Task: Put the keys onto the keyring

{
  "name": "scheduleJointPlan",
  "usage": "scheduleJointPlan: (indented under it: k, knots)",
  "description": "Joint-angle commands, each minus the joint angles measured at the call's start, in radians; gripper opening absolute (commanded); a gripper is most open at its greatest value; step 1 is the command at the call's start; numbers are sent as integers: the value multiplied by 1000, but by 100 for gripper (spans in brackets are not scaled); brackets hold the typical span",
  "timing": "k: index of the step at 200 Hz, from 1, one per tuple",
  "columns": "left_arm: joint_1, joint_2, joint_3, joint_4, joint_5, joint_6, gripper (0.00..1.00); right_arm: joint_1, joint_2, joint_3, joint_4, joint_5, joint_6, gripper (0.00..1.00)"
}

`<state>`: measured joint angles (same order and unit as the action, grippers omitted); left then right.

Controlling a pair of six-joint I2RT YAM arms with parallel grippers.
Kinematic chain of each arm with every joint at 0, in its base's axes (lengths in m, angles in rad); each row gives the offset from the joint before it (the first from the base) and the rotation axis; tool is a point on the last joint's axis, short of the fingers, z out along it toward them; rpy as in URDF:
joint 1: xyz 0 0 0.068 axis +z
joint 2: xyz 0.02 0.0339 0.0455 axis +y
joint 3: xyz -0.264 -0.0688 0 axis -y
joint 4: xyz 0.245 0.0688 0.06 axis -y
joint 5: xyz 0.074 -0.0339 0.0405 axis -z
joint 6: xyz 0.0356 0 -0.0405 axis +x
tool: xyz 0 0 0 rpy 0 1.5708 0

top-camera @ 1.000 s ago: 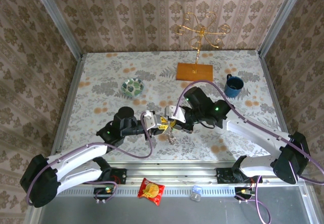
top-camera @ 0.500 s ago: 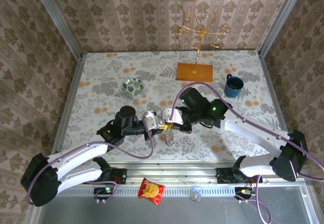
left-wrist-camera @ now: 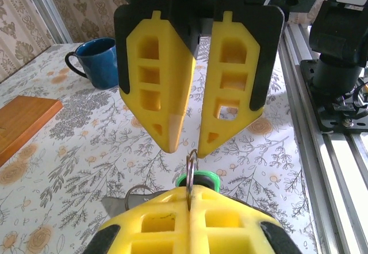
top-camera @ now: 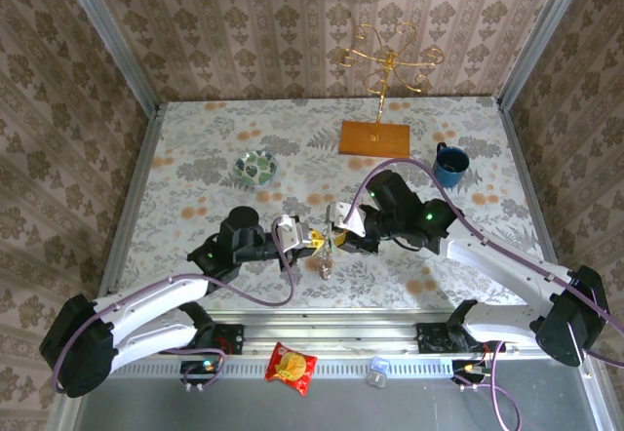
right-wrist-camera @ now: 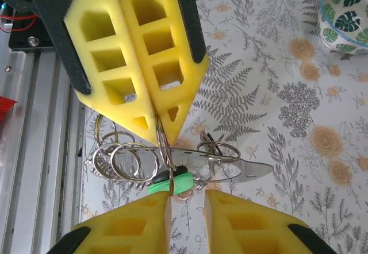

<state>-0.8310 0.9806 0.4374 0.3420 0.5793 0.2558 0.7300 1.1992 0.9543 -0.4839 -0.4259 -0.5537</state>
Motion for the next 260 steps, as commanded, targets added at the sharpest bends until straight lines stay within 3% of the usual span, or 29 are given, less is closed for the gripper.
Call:
scheduleJointPlan:
  k: [1,35,85,118,192,241,260]
  knots:
    - [-6,-14,-9,82,25,-32,0,-1,-17,-12,42,-48,41,20]
    - [-6,-20,-12,81,28,-34,0,-3,-6,-9,52,-56,51,18]
    - [-7,-31,-22,98,39,-39,0,-15,12,-7,25,-60,40,0]
    - [-5,-30,-25,115,54,-46,0,-17,48,-3,20,-89,49,0]
    - [-7,-25,-44,151,48,-61,0,-34,-47,-77,142,-130,85,27]
    - [-10,-17,-52,190,44,-80,0,-34,-15,-84,175,-166,112,28]
    - [-8,-17,-54,196,40,-84,0,-34,-6,-88,192,-168,118,21]
